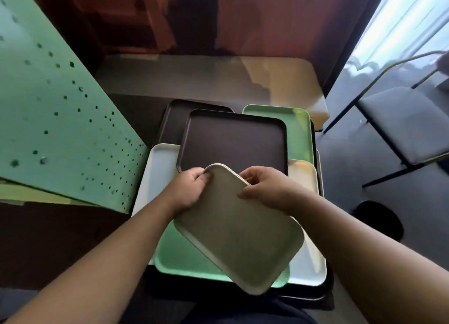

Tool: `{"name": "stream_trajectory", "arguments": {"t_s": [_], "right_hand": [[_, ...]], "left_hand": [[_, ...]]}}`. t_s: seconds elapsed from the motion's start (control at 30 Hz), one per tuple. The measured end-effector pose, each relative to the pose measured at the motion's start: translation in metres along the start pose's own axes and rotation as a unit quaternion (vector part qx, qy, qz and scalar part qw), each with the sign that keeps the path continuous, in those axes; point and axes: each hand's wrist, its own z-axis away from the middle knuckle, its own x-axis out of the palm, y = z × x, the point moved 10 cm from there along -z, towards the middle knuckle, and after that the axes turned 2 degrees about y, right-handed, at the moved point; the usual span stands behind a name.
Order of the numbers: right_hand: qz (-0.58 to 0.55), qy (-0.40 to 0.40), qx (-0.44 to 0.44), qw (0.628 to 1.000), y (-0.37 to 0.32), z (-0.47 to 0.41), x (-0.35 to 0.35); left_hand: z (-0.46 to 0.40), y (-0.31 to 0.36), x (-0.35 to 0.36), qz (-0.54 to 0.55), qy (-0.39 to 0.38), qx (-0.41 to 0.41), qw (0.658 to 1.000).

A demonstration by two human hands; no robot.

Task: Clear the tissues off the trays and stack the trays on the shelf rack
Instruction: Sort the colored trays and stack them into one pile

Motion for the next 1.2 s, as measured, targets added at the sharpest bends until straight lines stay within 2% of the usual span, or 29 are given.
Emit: {"name": "stream_trajectory", "arguments": {"t_s": [0.1, 0.17, 0.23, 0.33, 0.4, 0.5, 0.6, 0.77, 0.83, 0.97, 1.1, 1.2], "right_hand": [[0.06, 0.087, 0.005, 0.994, 0.021, -0.002, -0.012], [0.134, 0.167, 0.027, 0.976, 0.051, 0.007, -0.027], [0.152, 0.235, 0.087, 0.956, 0.094, 0.023, -0.038], [0.036, 0.209, 0.205, 0.955, 0.159, 0.043, -0.016], [-0.049, 0.168, 0.242, 0.954, 0.176, 0.047, 0.009], [-0.089, 0.175, 0.22, 0.955, 0.175, 0.043, 0.018], [-0.12, 0.194, 0.196, 0.954, 0.168, 0.04, 0.016], [-0.06, 0.122, 0.177, 0.975, 0.145, 0.04, 0.028], [-0.026, 0.13, 0.169, 0.977, 0.137, 0.042, 0.024], [-0.042, 0.177, 0.11, 0.977, 0.101, 0.051, -0.004], [-0.015, 0.248, 0.06, 0.967, 0.057, 0.033, -0.057], [0.019, 0.286, 0.074, 0.955, 0.04, 0.004, -0.092]], "left_hand": [[0.002, -0.037, -0.013, 0.014, 0.072, -0.05, 0.996], [0.011, -0.064, -0.018, 0.02, 0.109, -0.093, 0.989], [0.021, -0.085, -0.019, -0.001, 0.132, -0.129, 0.983], [0.034, -0.097, -0.014, -0.028, 0.143, -0.12, 0.982], [0.035, -0.093, -0.012, -0.063, 0.148, -0.093, 0.983], [0.039, -0.086, -0.014, -0.151, 0.155, -0.098, 0.971], [0.051, -0.094, -0.029, -0.192, 0.183, -0.139, 0.954], [0.064, -0.139, -0.031, -0.086, 0.135, -0.228, 0.96], [0.07, -0.135, -0.037, -0.052, 0.149, -0.215, 0.964], [0.071, -0.094, -0.067, -0.032, 0.186, -0.154, 0.97], [0.037, -0.033, -0.081, 0.049, 0.166, -0.097, 0.98], [-0.014, -0.004, -0.081, 0.082, 0.156, -0.097, 0.98]]}}
